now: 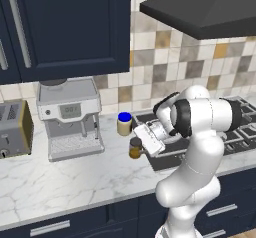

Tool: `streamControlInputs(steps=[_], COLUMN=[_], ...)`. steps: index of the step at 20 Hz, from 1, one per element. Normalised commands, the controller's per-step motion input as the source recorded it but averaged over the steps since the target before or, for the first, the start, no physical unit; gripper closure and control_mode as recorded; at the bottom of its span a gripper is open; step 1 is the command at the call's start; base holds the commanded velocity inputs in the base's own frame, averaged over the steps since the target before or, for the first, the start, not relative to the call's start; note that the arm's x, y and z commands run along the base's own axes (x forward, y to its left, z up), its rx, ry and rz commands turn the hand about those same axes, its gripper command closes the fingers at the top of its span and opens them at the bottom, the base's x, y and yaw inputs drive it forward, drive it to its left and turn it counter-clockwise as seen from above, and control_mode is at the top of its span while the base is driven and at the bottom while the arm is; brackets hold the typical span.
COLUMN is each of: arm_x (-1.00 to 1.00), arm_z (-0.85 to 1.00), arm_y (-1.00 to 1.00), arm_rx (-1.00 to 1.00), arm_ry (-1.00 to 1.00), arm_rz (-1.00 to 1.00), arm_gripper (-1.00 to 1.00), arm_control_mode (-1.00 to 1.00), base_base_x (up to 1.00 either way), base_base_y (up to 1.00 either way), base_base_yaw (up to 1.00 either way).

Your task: Collect the turmeric, mayonnaise, and shaker from the cabinet and place them next to the stove.

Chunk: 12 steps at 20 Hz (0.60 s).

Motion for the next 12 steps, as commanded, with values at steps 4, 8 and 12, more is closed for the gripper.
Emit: streamControlInputs(steps=[4, 8, 12], arm_x=[0.00, -0.01, -0.10], arm_z=[-0.17, 0.04, 0.20], arm_y=[0.00, -0.01, -0.05], arm_rx=[-0.01, 0.00, 0.00], arm_ry=[-0.04, -0.01, 0.00], arm_rz=[0.00, 0.00, 0.00], arm_gripper=[-1.00, -1.00, -1.00], arm_control_mode=[-1.00, -1.00, -1.00], base_base_x=[0.00, 0.00, 0.00], base_base_y=[0.00, 0.00, 0.00], base_base_yaw=[0.00, 0.00, 0.00])
